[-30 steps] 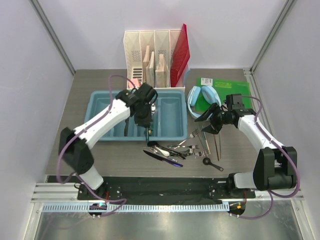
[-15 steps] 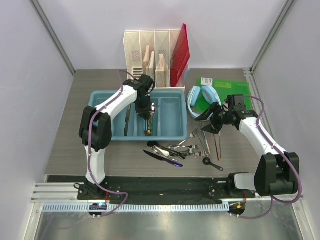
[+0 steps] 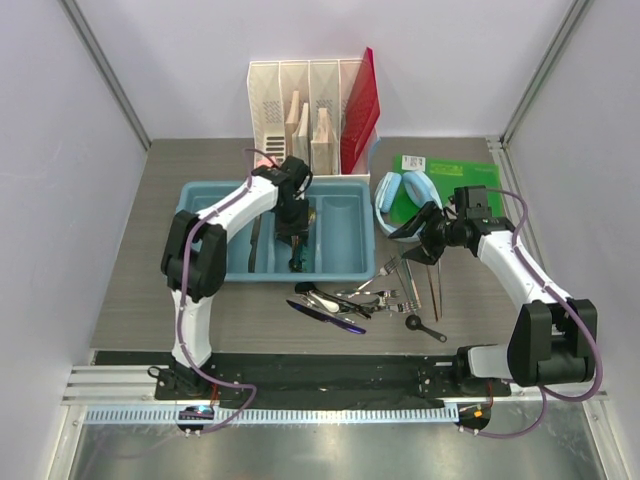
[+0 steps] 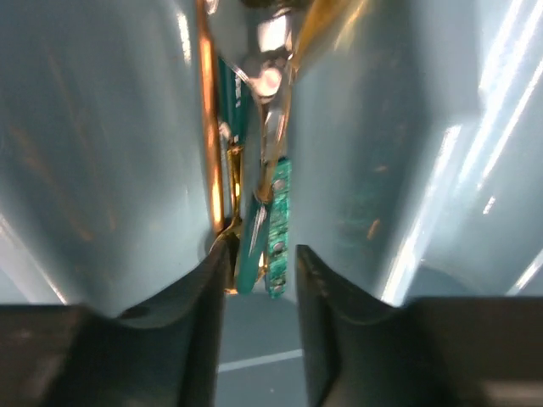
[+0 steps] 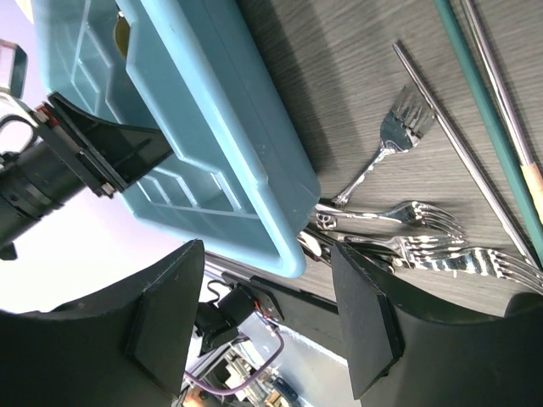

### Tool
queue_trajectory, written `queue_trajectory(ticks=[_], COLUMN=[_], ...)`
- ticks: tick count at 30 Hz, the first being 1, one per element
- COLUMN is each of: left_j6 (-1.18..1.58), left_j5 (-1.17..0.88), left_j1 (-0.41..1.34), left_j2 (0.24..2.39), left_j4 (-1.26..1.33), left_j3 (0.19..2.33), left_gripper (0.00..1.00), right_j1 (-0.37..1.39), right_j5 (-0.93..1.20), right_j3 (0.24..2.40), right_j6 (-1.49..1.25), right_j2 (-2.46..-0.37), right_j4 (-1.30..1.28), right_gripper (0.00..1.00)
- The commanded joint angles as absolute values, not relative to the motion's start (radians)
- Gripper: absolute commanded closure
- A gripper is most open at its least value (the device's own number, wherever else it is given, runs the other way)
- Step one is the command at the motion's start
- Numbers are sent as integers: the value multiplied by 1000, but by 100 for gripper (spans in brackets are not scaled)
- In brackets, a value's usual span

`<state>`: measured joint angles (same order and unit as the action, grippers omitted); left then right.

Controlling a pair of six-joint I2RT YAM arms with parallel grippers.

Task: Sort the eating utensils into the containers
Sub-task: Place the spoon in the storage box, then pick up the knife at the center of the board.

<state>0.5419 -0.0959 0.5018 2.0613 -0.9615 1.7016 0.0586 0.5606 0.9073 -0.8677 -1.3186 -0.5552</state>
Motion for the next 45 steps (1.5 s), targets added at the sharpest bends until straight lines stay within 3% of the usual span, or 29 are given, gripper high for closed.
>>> queue_trajectory(ticks=[1, 6, 7, 11, 16, 19, 24, 30, 34, 45], left_j6=[584, 724, 736, 761, 894, 995, 1109, 1149, 1203, 1265], left_j5=[-49, -19, 23, 41, -32, -126, -163, -152, -143, -204], left_j1=[503, 531, 544, 678, 765, 773, 795, 839, 871, 916], left_j2=[1881, 1672, 1634, 1461, 1307, 1192, 1092, 1132, 1270, 1606], left_j4=[-858, -736, -724, -707, -660, -488, -409, -332, -307, -508], left_j3=[1640, 1499, 1479, 1338, 1091, 842, 712, 683, 727, 963], left_gripper=[57, 57, 52, 51, 51, 47, 46, 45, 45, 47], right_j1=[61, 64, 66, 72, 80, 83, 116, 144, 146, 146], right_j5=[575, 552, 551, 532, 511, 486, 520, 495, 497, 500], right_j3=[950, 954, 956, 965, 963, 953, 919, 913, 890, 838], right_j6=[-879, -891, -888, -870, -903, -923, -1015, -982, -976, -917], right_j2=[-1330, -1316, -1316, -1318, -1313, -1325, -1341, -1345, -1322, -1220], right_j4=[-542, -549, -549, -563, -581, -587, -615, -595, -604, -643], right_gripper=[33, 33, 33, 33, 34, 34, 36, 33, 33, 33])
